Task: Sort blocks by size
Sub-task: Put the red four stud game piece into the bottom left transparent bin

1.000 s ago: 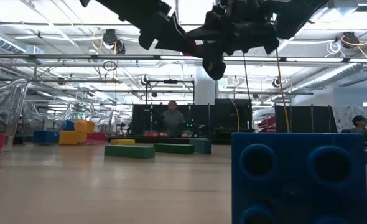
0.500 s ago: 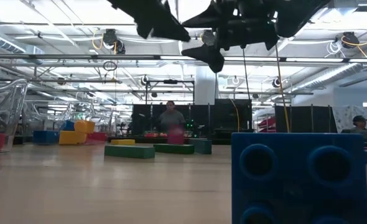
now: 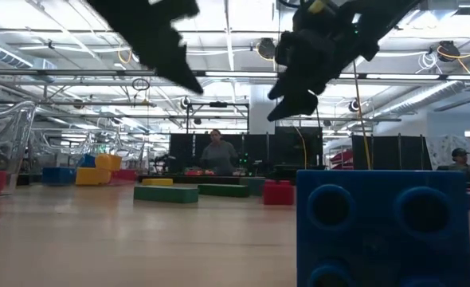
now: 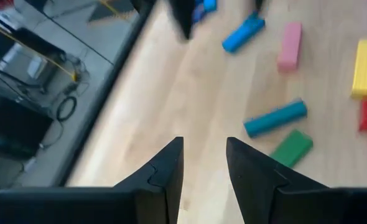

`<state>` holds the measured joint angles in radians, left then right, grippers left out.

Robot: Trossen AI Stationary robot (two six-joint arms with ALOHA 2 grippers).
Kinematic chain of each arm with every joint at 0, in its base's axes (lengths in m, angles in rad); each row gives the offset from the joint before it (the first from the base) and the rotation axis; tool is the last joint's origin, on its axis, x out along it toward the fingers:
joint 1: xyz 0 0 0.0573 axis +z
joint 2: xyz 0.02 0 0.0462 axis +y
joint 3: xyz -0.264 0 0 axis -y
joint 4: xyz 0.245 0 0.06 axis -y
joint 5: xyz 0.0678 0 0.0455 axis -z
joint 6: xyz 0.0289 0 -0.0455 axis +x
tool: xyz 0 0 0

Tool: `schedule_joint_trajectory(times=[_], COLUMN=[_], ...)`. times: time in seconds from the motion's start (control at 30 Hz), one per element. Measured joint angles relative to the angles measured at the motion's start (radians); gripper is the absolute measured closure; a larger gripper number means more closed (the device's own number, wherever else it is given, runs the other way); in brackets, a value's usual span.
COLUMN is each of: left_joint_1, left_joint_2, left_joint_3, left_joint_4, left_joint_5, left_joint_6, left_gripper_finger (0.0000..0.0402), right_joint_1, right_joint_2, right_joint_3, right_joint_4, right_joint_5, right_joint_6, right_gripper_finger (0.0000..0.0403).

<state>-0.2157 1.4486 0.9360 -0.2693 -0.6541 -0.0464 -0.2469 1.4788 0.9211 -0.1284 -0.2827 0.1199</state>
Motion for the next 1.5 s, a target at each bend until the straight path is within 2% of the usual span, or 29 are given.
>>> schedule_joint_trajectory(times=[0.1, 0.23, 0.47, 0.53, 0.67, 0.87, 1.03, 1.2, 1.33, 1.5], left_joint_1=[-0.001, 0.000, -0.001, -0.002, -0.003, -0.003, -0.003, -0.009, -0.009, -0.013], left_joint_2=[0.039, 0.096, 0.117, 0.116, 0.116, 0.116, 0.116, 0.116, 0.116, 0.116], left_joint_3=[-0.068, -0.127, -0.130, -0.130, -0.130, -0.130, -0.130, -0.130, -0.130, -0.130], left_joint_4=[0.139, 0.240, 0.250, 0.257, 0.257, 0.254, 0.256, 0.255, 0.257, 0.255], left_joint_5=[0.005, 0.018, 0.092, 0.120, 0.191, 0.194, 0.200, 0.197, 0.200, 0.288], left_joint_6=[-0.027, -0.075, -0.159, -0.159, -0.155, -0.160, -0.282, -0.288, -0.288, -0.289], left_gripper_finger=[0.0279, 0.0279, 0.0279, 0.0279, 0.0279, 0.0279, 0.0279, 0.0279, 0.0279, 0.0278], right_joint_1=[0.082, 0.219, 0.413, 0.444, 0.479, 0.491, 0.506, 0.502, 0.503, 0.510], right_joint_2=[0.018, 0.025, 0.060, 0.084, 0.141, 0.218, 0.275, 0.355, 0.385, 0.385], right_joint_3=[-0.013, -0.049, -0.072, -0.074, -0.073, -0.073, -0.072, -0.072, -0.071, -0.070], right_joint_4=[-0.043, -0.039, 0.034, 0.052, 0.104, 0.134, 0.241, 0.336, 0.341, 0.292], right_joint_5=[0.023, 0.144, 0.402, 0.437, 0.439, 0.443, 0.448, 0.446, 0.507, 0.546], right_joint_6=[-0.009, 0.014, 0.026, 0.041, 0.071, 0.180, 0.167, 0.156, 0.156, 0.163], right_gripper_finger=[0.0060, 0.0060, 0.0060, 0.0060, 0.0060, 0.0060, 0.0060, 0.0060, 0.0060, 0.0072])
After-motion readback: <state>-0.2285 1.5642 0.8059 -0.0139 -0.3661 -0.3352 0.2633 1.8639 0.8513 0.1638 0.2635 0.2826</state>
